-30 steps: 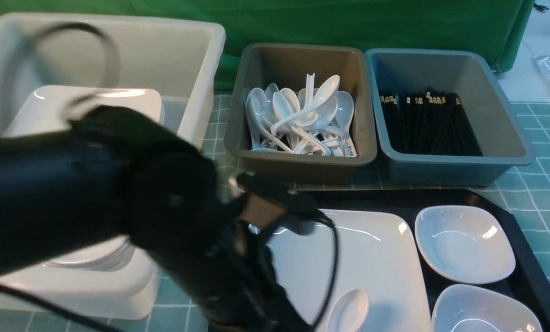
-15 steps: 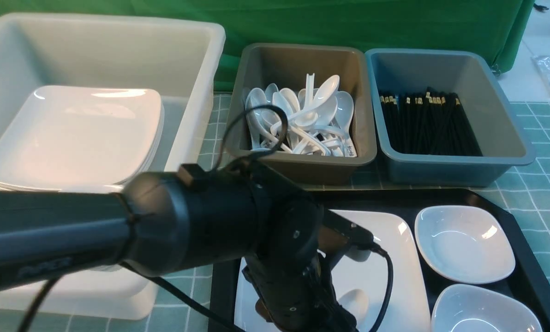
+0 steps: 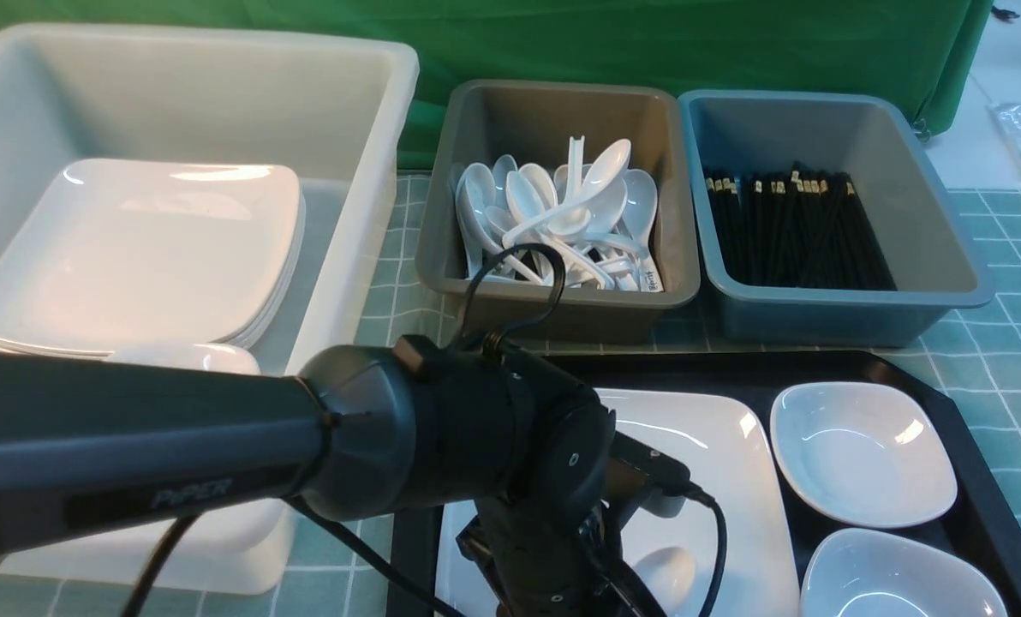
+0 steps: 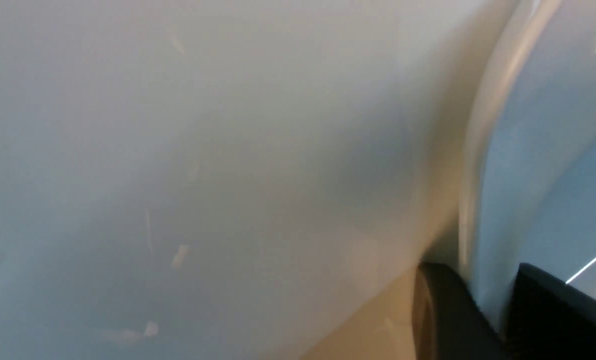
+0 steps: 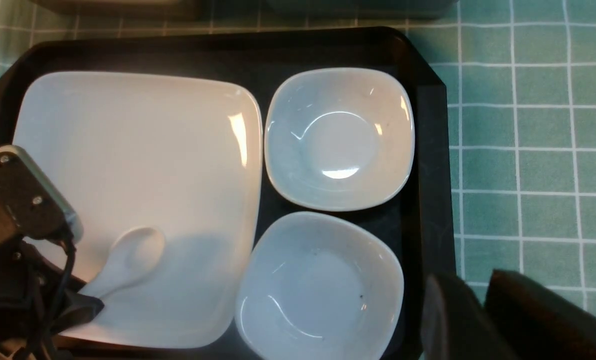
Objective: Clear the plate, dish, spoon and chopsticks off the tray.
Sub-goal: Use the left arm to grab a soup spoon from the plate, then use the left arm to put the soup spoon into the small storage box in the middle
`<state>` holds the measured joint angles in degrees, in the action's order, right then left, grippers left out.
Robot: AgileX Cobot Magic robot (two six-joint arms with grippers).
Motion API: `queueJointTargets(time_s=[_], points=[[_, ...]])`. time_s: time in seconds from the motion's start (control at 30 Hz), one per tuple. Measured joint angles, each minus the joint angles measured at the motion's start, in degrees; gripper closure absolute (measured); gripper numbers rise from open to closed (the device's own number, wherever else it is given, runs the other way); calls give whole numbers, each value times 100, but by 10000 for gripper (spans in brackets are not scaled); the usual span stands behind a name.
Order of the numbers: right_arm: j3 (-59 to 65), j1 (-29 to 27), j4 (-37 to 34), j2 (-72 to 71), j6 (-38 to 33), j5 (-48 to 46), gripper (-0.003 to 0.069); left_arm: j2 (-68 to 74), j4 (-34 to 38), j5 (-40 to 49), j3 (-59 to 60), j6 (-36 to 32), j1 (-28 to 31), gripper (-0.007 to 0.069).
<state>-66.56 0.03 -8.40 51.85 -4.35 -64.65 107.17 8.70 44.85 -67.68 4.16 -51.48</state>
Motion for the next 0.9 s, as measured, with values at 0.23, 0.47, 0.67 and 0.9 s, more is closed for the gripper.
queueJointTargets(time_s=[0.23, 0.47, 0.67, 0.9], points=[[0, 0, 0, 5, 0, 0, 489, 6, -64, 217, -211, 67, 0, 532], [0, 0, 0, 5, 0, 0, 471, 11, -599, 860, -1124, 88, 0, 532], [0, 0, -21, 5, 0, 0, 458, 58, -870, 938, -2511, 140, 355, 532], [0, 0, -103, 5, 0, -6, 445, 811, -791, 260, -4683, 130, 1391, 532]])
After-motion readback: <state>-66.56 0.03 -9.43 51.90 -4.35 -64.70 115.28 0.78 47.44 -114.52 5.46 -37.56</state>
